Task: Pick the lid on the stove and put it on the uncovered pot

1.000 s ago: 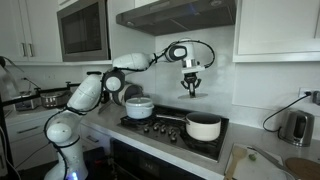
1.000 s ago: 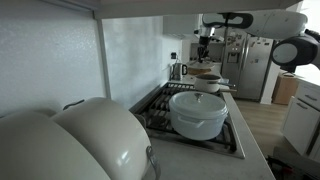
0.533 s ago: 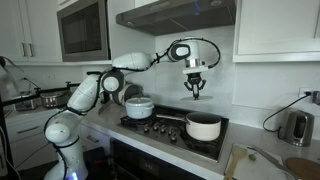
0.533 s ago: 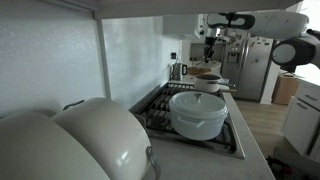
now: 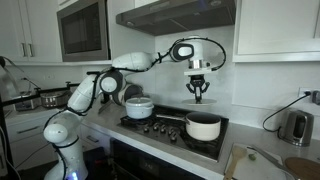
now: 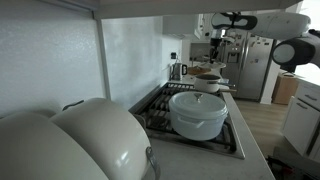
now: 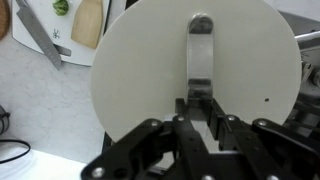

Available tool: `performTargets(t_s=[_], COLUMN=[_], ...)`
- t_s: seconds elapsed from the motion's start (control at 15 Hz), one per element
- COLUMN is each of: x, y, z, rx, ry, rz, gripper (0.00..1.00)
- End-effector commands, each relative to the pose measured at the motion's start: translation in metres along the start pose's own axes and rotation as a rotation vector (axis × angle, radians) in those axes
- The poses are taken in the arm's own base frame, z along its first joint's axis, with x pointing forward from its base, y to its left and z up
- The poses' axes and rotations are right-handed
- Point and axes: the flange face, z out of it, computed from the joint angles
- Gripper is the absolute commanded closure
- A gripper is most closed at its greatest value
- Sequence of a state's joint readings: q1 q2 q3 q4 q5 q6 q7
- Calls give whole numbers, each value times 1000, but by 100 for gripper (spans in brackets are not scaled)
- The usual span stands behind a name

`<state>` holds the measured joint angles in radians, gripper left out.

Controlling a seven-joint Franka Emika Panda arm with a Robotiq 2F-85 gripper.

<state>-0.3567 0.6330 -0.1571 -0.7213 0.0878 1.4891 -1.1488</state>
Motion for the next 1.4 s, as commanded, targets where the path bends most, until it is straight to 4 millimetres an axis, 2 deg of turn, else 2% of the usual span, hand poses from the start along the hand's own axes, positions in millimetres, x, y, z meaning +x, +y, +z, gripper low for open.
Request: performTargets(t_s=[0.0,0.47,1.33], x=[-2,5,1], y=[-4,1,12], z=[-5,25,69], rx=[25,73,138], ry=[31,66,65], rz=[37,43,66], gripper=[94,94,94])
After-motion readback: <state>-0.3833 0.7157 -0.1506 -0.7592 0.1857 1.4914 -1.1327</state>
